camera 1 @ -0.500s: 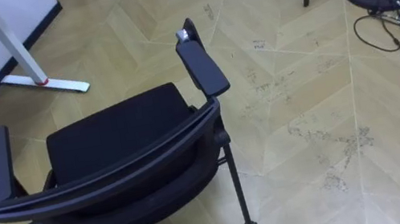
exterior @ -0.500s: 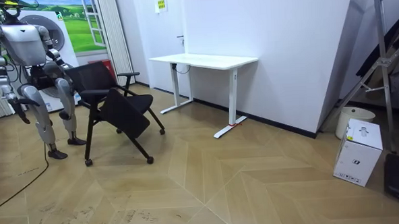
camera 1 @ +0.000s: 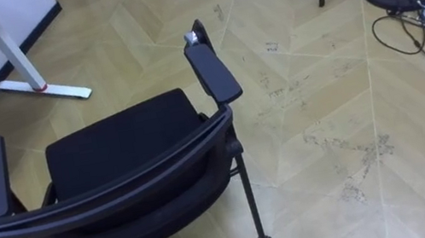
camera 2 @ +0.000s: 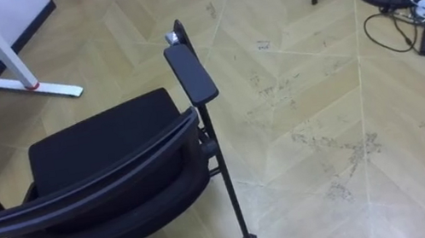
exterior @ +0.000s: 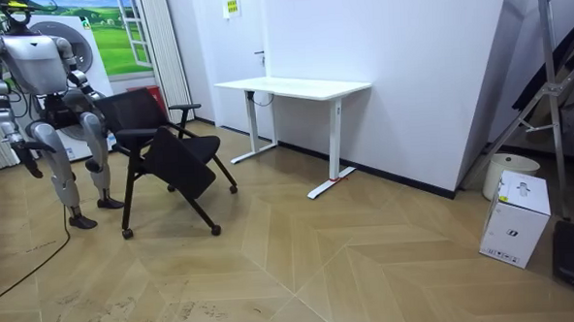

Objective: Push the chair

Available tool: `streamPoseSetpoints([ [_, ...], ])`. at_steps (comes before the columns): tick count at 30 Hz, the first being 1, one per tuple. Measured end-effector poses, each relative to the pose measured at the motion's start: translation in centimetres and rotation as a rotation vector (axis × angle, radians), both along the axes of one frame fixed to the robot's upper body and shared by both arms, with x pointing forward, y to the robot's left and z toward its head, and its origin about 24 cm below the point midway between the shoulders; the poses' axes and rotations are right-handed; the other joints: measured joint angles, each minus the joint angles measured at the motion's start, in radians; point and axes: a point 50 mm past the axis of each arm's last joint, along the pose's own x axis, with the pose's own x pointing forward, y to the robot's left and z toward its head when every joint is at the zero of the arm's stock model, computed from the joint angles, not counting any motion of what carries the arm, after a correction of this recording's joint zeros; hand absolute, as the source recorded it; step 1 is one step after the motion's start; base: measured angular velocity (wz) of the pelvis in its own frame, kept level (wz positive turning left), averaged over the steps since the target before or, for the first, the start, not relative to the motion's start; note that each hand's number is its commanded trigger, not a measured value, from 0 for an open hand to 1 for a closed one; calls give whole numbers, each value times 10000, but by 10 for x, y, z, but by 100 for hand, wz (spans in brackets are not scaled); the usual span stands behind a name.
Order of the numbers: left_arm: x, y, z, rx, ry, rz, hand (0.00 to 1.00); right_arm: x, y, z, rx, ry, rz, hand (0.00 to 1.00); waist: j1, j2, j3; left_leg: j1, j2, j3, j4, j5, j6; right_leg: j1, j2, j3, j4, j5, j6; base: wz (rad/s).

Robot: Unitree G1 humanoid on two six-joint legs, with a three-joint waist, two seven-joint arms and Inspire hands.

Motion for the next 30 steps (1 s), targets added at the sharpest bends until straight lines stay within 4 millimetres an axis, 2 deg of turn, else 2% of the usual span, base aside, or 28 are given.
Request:
streamPoseSetpoints([
  [12,-15,8,1,1040,326,1648,0,1,0,0,-62,-92,-44,0,-5,-17,10,149,1,4,-1,0,0,142,-8,-44,15,-6,4,0],
  [16,-12,16,3,1703,344,1738,0,0,-2,0,-146,-26,-92,0,-11,-1,17,156,6,-7,-2,-3,2,144,-5,-49,37,-6,4,0],
  [18,-8,23,6,2336,283,1904,0,1,-4,1,-222,-44,-77,0,4,53,54,199,15,-16,-9,-51,11,138,9,-51,137,-28,10,0],
  [26,16,48,20,4072,-629,2675,0,0,-5,1,-237,-130,-167,0,-36,119,55,225,14,-11,-15,-78,19,148,7,-79,166,-41,16,0],
  [28,23,53,24,4356,-965,2770,0,-1,-5,1,-236,-107,-171,0,-56,192,28,216,13,-14,-15,-80,19,145,8,-74,158,-40,17,0],
  [30,38,58,33,4777,-1701,2906,0,-1,-6,2,-267,-127,-291,0,-40,178,64,215,4,-22,-19,-83,21,142,4,-68,152,-41,19,0],
])
